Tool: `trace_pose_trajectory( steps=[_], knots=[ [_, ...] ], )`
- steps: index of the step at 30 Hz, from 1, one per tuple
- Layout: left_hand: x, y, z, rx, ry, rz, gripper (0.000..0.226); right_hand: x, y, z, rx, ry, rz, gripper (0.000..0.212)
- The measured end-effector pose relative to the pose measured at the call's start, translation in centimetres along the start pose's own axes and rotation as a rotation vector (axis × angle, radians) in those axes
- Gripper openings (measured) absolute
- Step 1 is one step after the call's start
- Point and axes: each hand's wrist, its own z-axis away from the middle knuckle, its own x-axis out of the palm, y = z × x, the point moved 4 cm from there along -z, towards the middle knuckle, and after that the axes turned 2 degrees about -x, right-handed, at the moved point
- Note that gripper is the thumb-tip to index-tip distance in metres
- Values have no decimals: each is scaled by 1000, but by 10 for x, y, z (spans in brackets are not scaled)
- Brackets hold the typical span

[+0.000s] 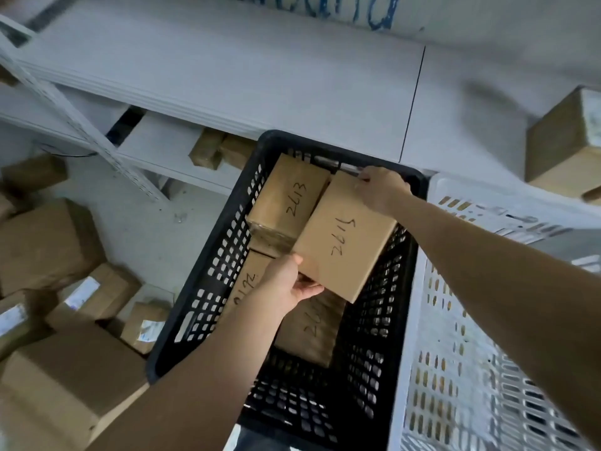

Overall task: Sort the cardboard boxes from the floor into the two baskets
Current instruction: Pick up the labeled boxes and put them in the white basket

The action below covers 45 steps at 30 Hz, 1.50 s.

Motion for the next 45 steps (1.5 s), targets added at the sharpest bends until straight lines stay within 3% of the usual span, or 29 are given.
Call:
trace_pose_trajectory(
  steps=[5, 9, 16, 21, 26, 31, 37, 45],
  knots=[
    [14, -1, -13, -50, -17, 77, 28, 15, 1, -19, 78, -37, 188, 54],
    [24, 0, -22, -91, -37, 127, 32, 28, 3, -26, 47, -88, 110, 69],
    [29, 11, -27, -100, -45, 102, 32, 29, 4, -15, 74, -116, -46, 58],
    [22, 16, -18, -89, 13, -116, 37, 12, 4, 2, 75, 9, -393, 41],
    [26, 53, 14, 231, 71, -354, 32, -9, -4, 25, -34, 137, -680, 43],
    [40, 93, 72, 589, 29, -371, 15, -42, -21, 63, -129, 283, -883, 42],
    [69, 122, 135, 858, -209, -385, 32, -88, -20, 133, -152, 461, -1056, 44],
    [129, 88, 215, 1110, -688, -711, 38, -116, -1, 236, -43, 876, -1230, 31]
  ],
)
